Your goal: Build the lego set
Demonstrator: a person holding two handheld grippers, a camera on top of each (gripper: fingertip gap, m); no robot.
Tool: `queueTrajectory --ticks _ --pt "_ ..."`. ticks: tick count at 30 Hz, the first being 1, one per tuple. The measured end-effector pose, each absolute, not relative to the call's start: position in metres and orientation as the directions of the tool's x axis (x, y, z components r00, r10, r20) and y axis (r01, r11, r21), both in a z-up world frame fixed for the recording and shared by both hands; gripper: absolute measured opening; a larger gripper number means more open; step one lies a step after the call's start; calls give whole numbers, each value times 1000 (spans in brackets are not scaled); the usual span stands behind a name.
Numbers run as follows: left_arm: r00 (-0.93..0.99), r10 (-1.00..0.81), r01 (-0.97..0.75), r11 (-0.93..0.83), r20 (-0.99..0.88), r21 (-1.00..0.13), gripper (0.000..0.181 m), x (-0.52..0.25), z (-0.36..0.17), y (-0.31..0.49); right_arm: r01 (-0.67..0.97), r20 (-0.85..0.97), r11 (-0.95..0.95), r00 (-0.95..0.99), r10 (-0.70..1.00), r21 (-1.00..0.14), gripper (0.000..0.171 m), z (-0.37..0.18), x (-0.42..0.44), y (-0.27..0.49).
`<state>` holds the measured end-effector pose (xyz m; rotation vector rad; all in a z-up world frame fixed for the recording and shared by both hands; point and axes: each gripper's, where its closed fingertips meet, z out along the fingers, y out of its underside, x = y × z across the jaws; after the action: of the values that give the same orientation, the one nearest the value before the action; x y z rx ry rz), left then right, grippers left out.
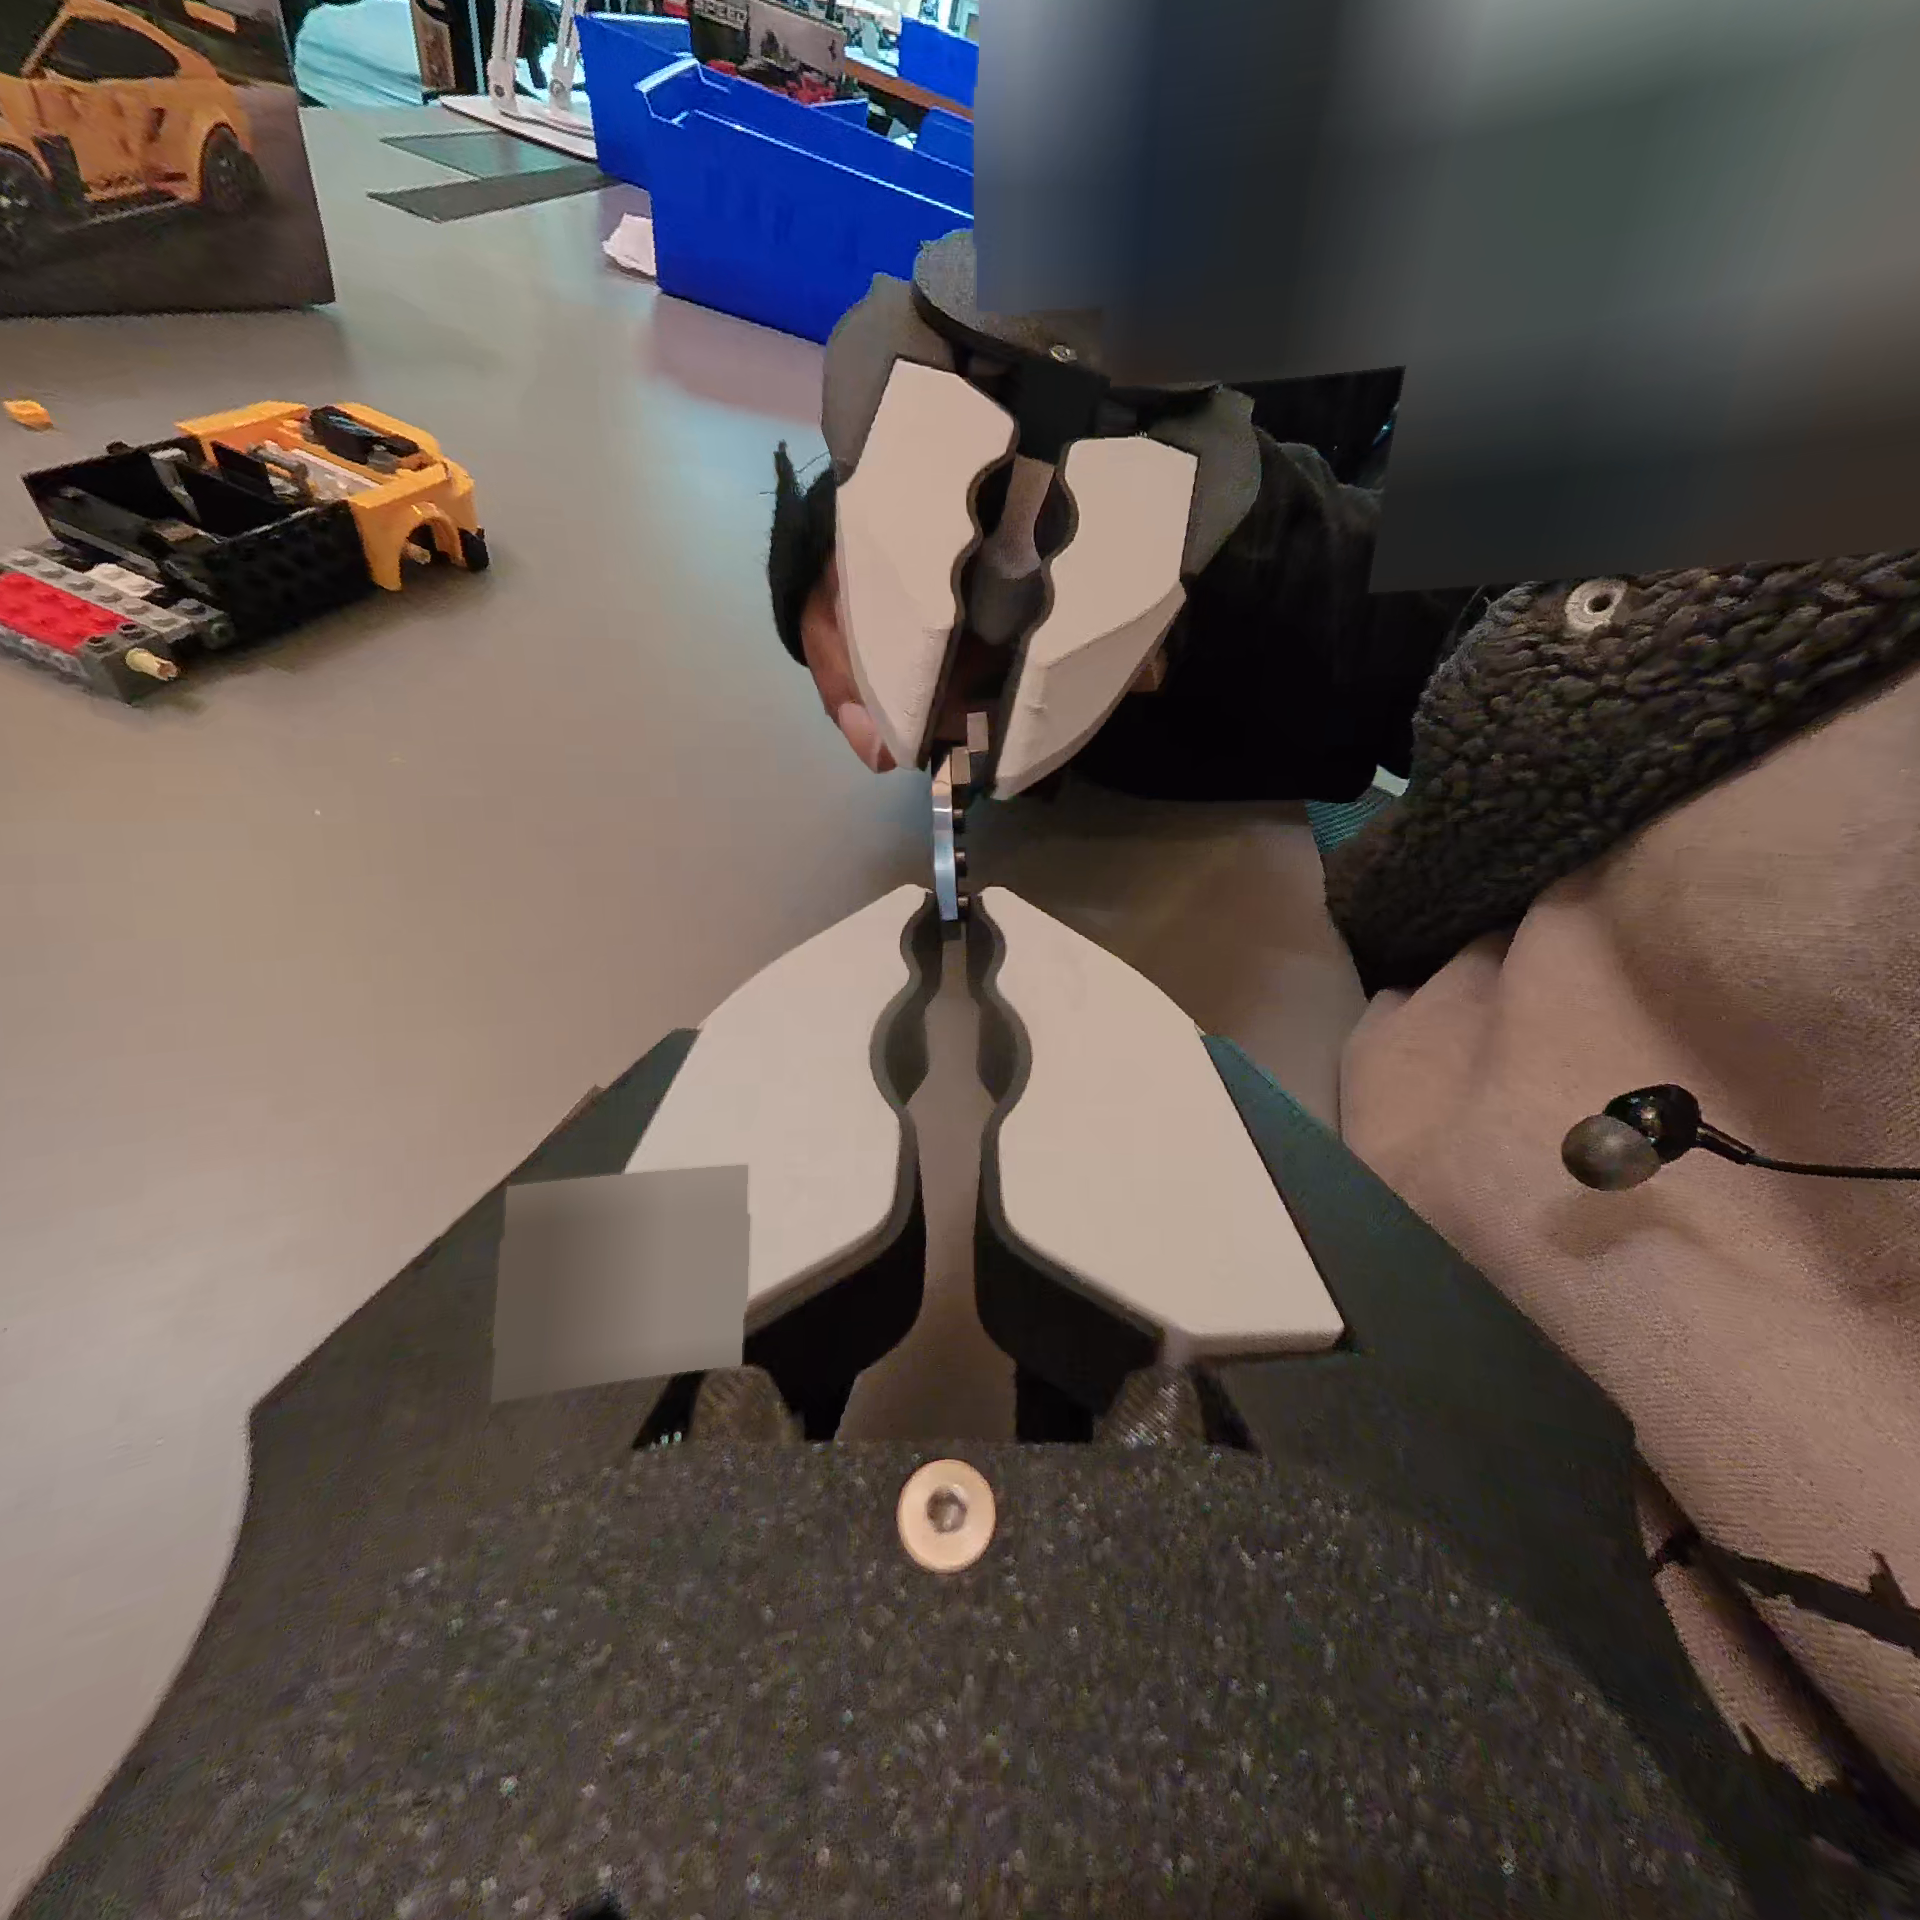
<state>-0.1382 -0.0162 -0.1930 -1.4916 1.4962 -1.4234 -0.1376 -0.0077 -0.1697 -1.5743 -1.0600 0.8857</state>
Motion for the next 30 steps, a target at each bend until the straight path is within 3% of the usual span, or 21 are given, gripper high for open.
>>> queueTrajectory --ticks 7,10,12,20,23,25,28,30 --pt "-229 -955 -261 -126 189 -957 4 -139 -186 -21 203 -9 -81 333 943 -976 9 -162 -139 -14" --pt "-256 -957 -220 -81 137 -972 4 -140 -180 -26 223 4 -71 318 948 -972 18 -163 -141 -17" --pt "-267 -957 -200 -63 117 -978 4 -140 -177 -29 229 18 -52 294 956 -972 7 -163 -144 -22" --pt "-260 -956 -178 -94 139 -980 4 -140 -172 -26 215 8 -62 312 950 -975 6 -158 -144 -20" --pt "-168 -986 -133 37 -15 -990 8 -141 -168 -12 127 -108 -166 373 921 -978 6 -153 -137 -7" --pt "-119 -975 -93 199 -187 -976 21 -143 -162 -9 15 -256 -281 368 894 -960 6 -146 -135 0" --pt "-69 -955 -93 293 -288 -952 39 -142 -159 -5 -134 -484 -466 296 823 -875 6 -144 -135 7" --pt "-24 -941 -109 338 -337 -935 41 -143 -159 2 -175 -577 -550 241 780 -817 6 -147 -137 8"
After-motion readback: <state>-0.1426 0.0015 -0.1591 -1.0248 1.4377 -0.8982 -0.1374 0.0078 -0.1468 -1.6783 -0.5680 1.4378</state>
